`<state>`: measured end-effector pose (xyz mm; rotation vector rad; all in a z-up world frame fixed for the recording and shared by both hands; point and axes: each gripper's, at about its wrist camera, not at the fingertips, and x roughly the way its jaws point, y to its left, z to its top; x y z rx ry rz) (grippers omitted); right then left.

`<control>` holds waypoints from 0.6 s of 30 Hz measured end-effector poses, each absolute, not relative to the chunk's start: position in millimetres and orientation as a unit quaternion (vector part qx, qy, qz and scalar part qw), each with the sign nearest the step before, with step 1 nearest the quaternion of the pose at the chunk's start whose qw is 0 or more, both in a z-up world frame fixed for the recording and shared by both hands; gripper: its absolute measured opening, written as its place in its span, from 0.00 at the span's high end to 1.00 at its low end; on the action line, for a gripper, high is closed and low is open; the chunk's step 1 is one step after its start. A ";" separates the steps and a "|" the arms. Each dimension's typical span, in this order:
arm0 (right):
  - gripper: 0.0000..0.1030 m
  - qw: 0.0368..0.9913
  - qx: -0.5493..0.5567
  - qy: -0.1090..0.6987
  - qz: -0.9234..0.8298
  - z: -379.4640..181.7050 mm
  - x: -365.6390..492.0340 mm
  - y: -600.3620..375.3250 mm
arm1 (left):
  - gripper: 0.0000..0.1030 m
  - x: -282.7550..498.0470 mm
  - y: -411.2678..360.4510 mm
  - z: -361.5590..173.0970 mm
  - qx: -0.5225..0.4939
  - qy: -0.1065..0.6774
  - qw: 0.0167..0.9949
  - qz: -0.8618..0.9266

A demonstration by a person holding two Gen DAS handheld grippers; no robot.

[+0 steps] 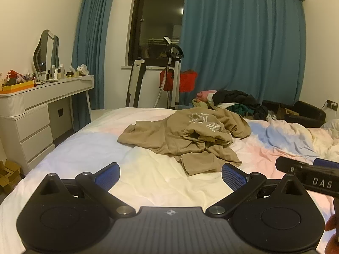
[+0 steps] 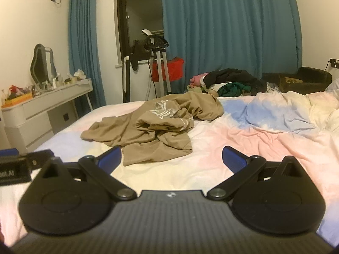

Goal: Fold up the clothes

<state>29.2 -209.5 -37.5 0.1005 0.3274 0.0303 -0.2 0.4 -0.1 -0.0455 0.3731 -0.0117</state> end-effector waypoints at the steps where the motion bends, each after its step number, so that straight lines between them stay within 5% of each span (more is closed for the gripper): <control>1: 0.00 0.985 0.053 0.161 0.015 -36.8 29.2 -210.6 | 0.00 -0.5 0.9 -0.1 -0.024 0.187 0.982 -0.006; 18: 0.00 0.987 0.042 0.153 0.019 -35.2 25.6 -206.6 | 0.00 5.3 1.3 -2.5 -0.025 0.188 0.982 0.002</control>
